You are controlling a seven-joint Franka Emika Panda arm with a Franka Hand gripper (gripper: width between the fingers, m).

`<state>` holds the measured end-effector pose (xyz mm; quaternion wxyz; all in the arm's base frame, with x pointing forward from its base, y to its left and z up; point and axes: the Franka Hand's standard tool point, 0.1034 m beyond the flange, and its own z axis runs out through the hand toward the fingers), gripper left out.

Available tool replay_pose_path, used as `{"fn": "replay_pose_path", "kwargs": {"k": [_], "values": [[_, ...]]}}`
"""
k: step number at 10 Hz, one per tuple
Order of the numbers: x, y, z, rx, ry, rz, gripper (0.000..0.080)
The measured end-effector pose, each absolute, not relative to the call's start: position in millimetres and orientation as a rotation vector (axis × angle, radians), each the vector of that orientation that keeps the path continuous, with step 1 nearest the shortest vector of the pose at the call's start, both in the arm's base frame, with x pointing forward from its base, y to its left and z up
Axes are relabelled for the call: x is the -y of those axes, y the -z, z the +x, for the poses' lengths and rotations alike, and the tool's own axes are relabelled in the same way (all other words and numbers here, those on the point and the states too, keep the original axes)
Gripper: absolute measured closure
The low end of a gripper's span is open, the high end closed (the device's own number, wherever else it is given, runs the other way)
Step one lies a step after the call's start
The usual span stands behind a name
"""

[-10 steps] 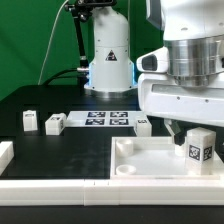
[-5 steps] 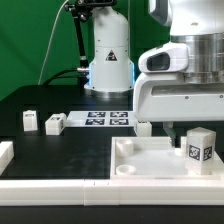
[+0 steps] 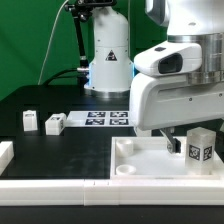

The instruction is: Assemble one leg

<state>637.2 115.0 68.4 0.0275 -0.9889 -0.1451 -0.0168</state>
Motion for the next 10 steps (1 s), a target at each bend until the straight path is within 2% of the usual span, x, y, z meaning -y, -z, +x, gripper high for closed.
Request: {"fn": "replay_pose_path", "kwargs": {"k": [2,4,5,6,8,10], "values": [[-111.9,-68.2,637.5,0.482,0.053,-3.049,0.015],[-111.7,-68.2,637.6,0.482,0.053,-3.049,0.042],[-111.6,-68.2,637.6,0.482,0.053,-3.049,0.042],[-111.6,-68.2,637.6,0.482,0.053,-3.049,0.0511],[-111.9,-68.2,637.5,0.439,0.052,-3.054,0.0511],[-112.0,-68.0,637.4,0.172,0.045,-3.075,0.0511]]}}
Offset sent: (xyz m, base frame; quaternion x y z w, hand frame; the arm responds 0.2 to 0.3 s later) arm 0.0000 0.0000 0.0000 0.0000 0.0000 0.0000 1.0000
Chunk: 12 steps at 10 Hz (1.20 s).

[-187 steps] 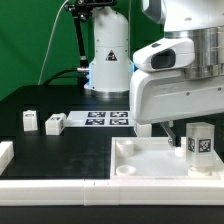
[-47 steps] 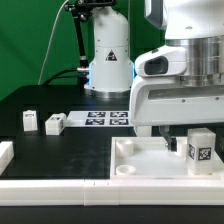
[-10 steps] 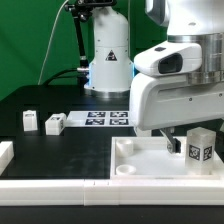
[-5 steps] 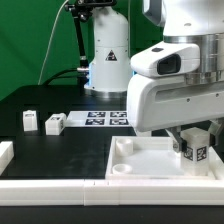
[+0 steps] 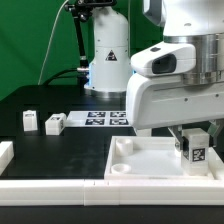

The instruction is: Assemble one leg

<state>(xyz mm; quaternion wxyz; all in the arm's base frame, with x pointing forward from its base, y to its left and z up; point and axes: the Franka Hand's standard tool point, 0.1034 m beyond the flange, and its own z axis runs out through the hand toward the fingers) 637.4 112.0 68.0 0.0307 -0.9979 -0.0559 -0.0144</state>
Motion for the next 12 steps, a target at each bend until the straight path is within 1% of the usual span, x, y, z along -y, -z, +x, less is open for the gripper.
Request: {"fn": "replay_pose_path", "kwargs": {"k": [2,5,9,10,11,12], "values": [[-113.9,-68.2,637.0,-0.223,0.041,-3.062,0.0511],[-111.6,-67.9,637.1,-0.63,0.032,-3.005,0.0511],[-101.6,-67.6,636.4,-0.899,0.032,-2.954,0.0506],[-101.0,-67.1,636.3,-0.922,0.03,-2.947,0.0478],[-101.2,-66.7,636.3,-0.918,0.03,-2.948,0.0342],[-101.2,-66.6,636.2,-0.918,0.03,-2.948,0.0342]]}}
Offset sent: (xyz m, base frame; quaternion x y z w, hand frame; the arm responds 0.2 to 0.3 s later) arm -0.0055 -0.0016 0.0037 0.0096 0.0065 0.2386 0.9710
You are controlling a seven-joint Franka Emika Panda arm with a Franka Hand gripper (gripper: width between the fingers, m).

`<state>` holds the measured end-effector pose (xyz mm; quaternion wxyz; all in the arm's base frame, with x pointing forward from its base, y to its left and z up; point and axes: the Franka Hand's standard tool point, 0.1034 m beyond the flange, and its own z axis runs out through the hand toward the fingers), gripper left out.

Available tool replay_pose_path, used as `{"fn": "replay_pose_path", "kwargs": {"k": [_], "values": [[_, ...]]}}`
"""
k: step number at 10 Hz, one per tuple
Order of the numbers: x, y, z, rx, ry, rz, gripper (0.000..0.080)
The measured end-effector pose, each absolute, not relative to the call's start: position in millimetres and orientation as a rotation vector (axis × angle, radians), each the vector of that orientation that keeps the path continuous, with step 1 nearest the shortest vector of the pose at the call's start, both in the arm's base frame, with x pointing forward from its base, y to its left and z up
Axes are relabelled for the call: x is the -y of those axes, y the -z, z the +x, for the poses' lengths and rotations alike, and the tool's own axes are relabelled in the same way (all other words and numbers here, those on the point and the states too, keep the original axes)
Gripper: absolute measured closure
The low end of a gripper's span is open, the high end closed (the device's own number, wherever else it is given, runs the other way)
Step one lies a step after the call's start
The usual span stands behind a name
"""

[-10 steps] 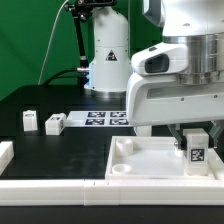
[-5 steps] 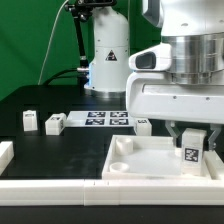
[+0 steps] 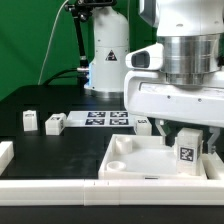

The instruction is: Assemble one leg

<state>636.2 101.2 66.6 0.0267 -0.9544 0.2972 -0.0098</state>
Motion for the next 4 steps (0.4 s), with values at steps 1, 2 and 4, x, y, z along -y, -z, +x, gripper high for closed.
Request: {"fn": "replay_pose_path", "kwargs": {"k": [1,2,4], "values": [[-101.2,-66.4,636.2,-0.918,0.03,-2.949,0.0192],[-101.2,-66.2,636.1,-0.918,0.03,-2.949,0.0163],[-101.2,-66.0,636.0,-0.918,0.029,-2.949,0.0153]]}}
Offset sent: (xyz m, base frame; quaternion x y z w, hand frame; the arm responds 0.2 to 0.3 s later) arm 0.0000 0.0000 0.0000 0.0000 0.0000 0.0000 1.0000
